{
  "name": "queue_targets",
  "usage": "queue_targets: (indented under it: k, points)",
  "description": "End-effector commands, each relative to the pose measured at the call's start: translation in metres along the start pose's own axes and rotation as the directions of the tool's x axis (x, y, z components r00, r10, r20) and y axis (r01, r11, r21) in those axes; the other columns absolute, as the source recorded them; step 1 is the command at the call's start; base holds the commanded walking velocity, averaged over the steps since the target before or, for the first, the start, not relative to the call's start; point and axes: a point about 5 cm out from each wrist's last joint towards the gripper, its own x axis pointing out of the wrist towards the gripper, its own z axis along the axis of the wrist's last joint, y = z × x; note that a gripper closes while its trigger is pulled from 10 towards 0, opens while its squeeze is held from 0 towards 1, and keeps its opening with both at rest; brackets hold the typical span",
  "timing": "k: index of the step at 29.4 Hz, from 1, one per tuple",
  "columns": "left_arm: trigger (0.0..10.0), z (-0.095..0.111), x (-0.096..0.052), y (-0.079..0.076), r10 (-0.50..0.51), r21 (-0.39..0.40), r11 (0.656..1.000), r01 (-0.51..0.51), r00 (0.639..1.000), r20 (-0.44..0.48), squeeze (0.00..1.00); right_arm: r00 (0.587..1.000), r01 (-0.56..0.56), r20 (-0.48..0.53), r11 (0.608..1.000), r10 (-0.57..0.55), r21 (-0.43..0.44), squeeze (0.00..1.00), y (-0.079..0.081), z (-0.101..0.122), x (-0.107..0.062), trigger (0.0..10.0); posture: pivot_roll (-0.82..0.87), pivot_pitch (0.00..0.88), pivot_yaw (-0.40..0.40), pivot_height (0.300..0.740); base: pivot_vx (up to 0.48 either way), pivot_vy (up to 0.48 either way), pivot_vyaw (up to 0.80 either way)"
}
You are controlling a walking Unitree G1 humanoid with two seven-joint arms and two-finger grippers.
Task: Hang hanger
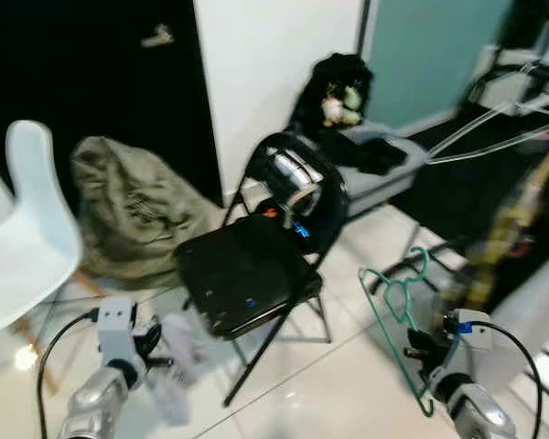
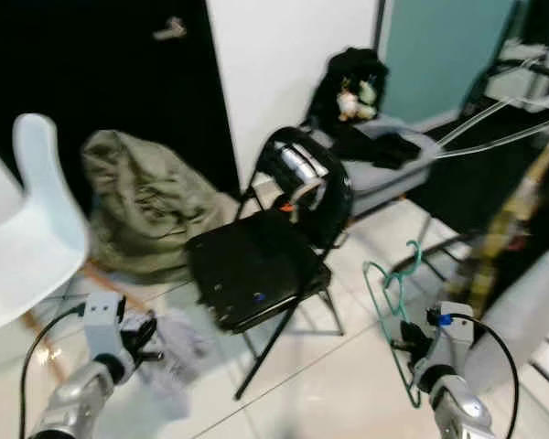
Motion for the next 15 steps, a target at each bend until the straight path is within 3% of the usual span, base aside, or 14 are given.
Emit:
queue_targets:
  k: [1,15]
  points:
    - [10.0,0.0007,0.0018,0.0009,0.006,0.014,1.000,-0.006,1.000,-0.009,0.00,1.000,0.001,0.013,1.000,-0.001,-0.018,0.00,0.0000,0.0028,0.0024,10.0,-0.03,0.057,0.007,0.740,0.000,0.000,0.75]
    - [10.0,-0.0011,0.0026,0.0006,-0.011,0.026,1.000,0.012,1.000,-0.017,0.00,1.000,0.009,-0.022,1.000,-0.009,-0.009,0.00,-0.0016,-0.0038,0.0059,10.0,-0.08,0.043,-0.077,0.740,0.000,0.000,0.75]
